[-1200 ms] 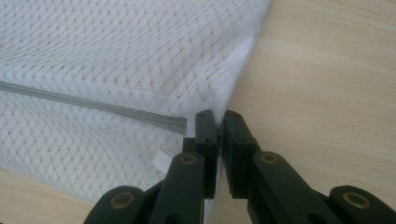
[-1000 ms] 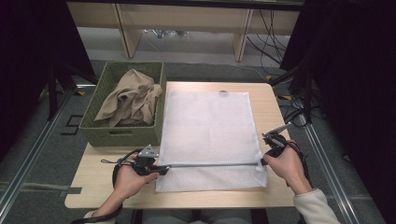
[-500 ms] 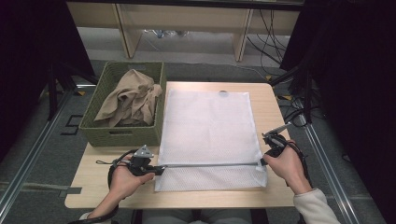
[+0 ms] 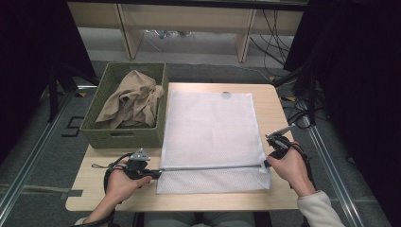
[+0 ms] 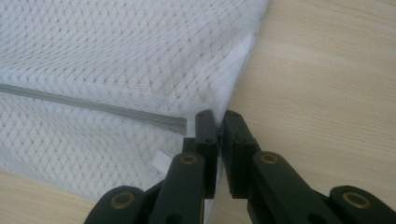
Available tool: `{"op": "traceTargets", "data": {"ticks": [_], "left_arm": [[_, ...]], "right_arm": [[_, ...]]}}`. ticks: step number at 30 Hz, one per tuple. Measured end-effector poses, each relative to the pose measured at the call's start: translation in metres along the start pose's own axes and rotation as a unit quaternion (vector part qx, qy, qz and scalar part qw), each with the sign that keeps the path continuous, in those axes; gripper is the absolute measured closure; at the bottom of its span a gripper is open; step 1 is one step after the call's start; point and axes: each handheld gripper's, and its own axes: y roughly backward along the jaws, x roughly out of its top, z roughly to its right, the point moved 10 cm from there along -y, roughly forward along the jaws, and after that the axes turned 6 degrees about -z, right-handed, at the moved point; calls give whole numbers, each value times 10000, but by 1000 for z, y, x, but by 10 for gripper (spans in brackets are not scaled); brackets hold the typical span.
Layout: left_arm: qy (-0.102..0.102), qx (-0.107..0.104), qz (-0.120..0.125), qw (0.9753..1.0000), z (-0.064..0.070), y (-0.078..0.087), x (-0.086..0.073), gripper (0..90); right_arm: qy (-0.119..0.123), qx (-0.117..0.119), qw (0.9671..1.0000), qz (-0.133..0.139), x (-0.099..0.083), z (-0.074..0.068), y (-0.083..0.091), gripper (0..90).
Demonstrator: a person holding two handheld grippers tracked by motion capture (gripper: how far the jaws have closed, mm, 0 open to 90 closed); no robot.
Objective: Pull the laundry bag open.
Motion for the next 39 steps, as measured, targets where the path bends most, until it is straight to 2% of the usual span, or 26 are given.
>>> {"op": "traceTargets", "data": {"ticks": [1,2,5,6,9,11,13,14,16,17,18,19,20,24,25,26,27,28,29,31,32,33,34,35,39], "left_arm": [[0,0,0,10000,0,0,0,866],[59,-3,23,10000,0,0,-1,866],[92,-32,-3,10000,-3,2,-3,866],[162,56,25,9999,-5,2,-4,866],[180,34,-23,9998,-7,4,-7,866],[156,49,68,9998,-7,4,-6,866],[127,70,-72,9999,-9,5,-9,865],[194,54,-61,9998,-9,4,-9,865],[178,68,-63,9998,-9,4,-9,866],[156,88,-69,9998,-10,4,-9,866],[172,111,7,9998,-10,3,-8,865],[174,93,-81,9998,-10,3,-9,865],[160,135,-81,9997,-10,3,-9,865],[90,210,-204,9995,-11,3,-9,864],[139,200,-141,9996,-9,1,-8,864],[115,186,-276,9994,-9,2,-10,863],[78,273,-281,9992,-10,1,-9,863],[93,246,-331,9991,-8,0,-10,863],[143,283,-329,9990,-8,-1,-10,862],[97,324,-389,9987,-7,-1,-10,861],[63,375,-403,9985,-7,-1,-9,861],[30,443,-479,9979,-6,0,-8,859],[38,428,-407,9982,-4,-1,-6,857],[13,480,-475,9977,-4,-1,-6,854],[-34,495,-483,9976,-1,-1,-3,848]], "right_arm": [[58,-62,10000,29,1,2,0,866],[193,-18,9998,67,2,3,-1,866],[164,-30,9998,65,2,4,-2,866],[148,-38,9999,37,2,3,-2,866],[219,-57,9997,68,3,5,-3,867],[217,-53,9997,87,3,5,-3,866],[142,-45,9999,36,2,3,-3,866],[152,-33,9999,10,2,3,-3,866],[170,-45,9998,31,2,3,-3,866],[410,-82,9990,183,6,7,-5,866],[265,-52,9996,98,4,4,-4,866],[265,-52,9996,98,4,4,-4,866],[163,-50,9998,31,2,2,-3,866],[233,-29,9997,70,3,1,-3,865],[171,-15,9998,49,2,0,-2,865],[262,8,9996,92,3,1,-2,865],[425,-8,9989,216,6,3,-3,864],[188,21,9998,57,2,-1,-2,864],[162,27,9998,85,2,-3,-3,864],[223,8,9997,112,3,-2,-3,864],[329,-13,9994,102,3,-1,-4,864],[321,7,9995,80,2,-2,-4,863],[324,13,9995,65,2,-3,-4,863],[263,31,9996,15,1,-4,-3,863],[257,23,9997,17,1,-4,-3,862]]}}
